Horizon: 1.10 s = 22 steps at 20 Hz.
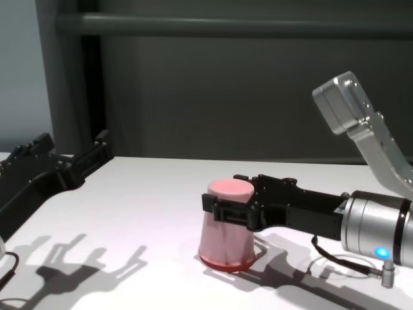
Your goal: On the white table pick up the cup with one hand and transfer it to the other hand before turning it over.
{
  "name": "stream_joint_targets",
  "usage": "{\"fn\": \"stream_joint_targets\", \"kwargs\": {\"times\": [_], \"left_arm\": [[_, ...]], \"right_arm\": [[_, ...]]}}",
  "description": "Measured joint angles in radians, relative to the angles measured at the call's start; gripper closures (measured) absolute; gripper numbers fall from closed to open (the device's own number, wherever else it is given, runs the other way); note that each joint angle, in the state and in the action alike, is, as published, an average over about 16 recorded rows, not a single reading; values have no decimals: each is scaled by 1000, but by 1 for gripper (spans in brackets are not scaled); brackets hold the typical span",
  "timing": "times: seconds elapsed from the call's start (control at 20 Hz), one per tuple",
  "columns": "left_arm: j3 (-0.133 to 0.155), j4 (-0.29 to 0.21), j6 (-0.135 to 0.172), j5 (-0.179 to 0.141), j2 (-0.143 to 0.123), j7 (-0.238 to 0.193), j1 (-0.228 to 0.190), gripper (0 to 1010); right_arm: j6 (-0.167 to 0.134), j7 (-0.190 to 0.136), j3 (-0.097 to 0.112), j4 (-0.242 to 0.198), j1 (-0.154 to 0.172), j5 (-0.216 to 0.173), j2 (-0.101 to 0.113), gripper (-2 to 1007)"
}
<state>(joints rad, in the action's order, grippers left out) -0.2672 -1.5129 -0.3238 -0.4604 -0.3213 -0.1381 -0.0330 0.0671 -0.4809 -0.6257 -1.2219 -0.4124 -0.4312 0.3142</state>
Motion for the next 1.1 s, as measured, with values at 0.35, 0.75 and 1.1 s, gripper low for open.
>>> {"fn": "stream_joint_targets", "kwargs": {"times": [0.35, 0.75, 1.1], "left_arm": [[0, 0, 0, 0, 0, 0, 0, 7], [0, 0, 0, 0, 0, 0, 0, 7], [0, 0, 0, 0, 0, 0, 0, 7]], "right_arm": [[8, -5, 17, 2, 7, 10, -10, 120], [66, 33, 57, -14, 17, 31, -29, 18], [151, 156, 114, -43, 48, 86, -50, 3]]}}
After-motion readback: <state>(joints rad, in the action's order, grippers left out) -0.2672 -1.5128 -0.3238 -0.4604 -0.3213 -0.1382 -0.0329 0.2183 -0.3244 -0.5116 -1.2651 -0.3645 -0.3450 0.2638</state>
